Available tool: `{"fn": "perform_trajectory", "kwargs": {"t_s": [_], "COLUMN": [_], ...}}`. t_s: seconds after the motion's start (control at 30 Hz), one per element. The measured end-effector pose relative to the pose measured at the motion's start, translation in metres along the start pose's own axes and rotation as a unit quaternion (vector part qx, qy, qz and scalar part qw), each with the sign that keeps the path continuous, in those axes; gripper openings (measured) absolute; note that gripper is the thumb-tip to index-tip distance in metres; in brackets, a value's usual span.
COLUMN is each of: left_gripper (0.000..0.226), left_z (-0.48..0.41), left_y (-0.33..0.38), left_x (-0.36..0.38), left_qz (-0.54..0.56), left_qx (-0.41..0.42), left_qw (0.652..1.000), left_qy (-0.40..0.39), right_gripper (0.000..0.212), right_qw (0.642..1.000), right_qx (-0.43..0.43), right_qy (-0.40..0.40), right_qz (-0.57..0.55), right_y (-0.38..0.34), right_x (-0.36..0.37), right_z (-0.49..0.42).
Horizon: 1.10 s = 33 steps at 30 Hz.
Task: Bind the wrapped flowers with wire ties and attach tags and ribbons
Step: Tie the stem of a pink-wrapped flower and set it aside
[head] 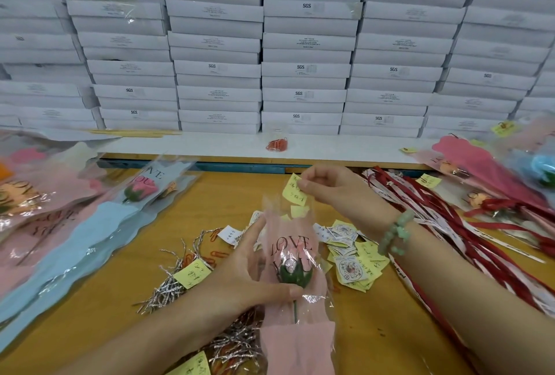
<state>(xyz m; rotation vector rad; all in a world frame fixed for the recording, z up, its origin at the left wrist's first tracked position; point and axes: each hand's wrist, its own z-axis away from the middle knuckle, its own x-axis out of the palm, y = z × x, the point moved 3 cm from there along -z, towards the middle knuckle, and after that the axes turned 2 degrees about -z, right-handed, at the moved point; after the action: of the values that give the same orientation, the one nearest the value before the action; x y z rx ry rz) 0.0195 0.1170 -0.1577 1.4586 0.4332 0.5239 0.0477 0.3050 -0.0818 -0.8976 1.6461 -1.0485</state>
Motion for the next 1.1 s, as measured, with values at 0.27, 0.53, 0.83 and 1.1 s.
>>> {"fn": "perform_trajectory", "kwargs": {"t_s": [0.27,0.53,0.83,1.1], "left_gripper": [0.117,0.016,0.018,0.024], "left_z": [-0.010,-0.054,-0.057,-0.051], "left_y": [0.030,0.053,0.036,0.023], "left_x": [-0.009,-0.027,-0.032,-0.029], "left_qz": [-0.097,-0.210,-0.126,-0.129], "left_qx": [0.006,0.122,0.153,0.131], "left_qw": [0.991,0.959,0.974,0.975], "left_qy": [0.090,0.150,0.109,0.129], "right_gripper": [0.008,0.015,0.021,0.003], "right_qw": [0.999,0.999,0.994,0.872], "right_qx": [-0.016,-0.037,-0.021,0.095], "right_qy": [0.028,0.037,0.025,-0.166], "right_qz": [-0.029,0.002,0.103,0.451], "right_y": [0.011,0.015,0.015,-0.021], "right_x": [0.003,0.017,0.020,-0.020], "right_z": [-0.004,-0.003,-0.001,0.036]}}
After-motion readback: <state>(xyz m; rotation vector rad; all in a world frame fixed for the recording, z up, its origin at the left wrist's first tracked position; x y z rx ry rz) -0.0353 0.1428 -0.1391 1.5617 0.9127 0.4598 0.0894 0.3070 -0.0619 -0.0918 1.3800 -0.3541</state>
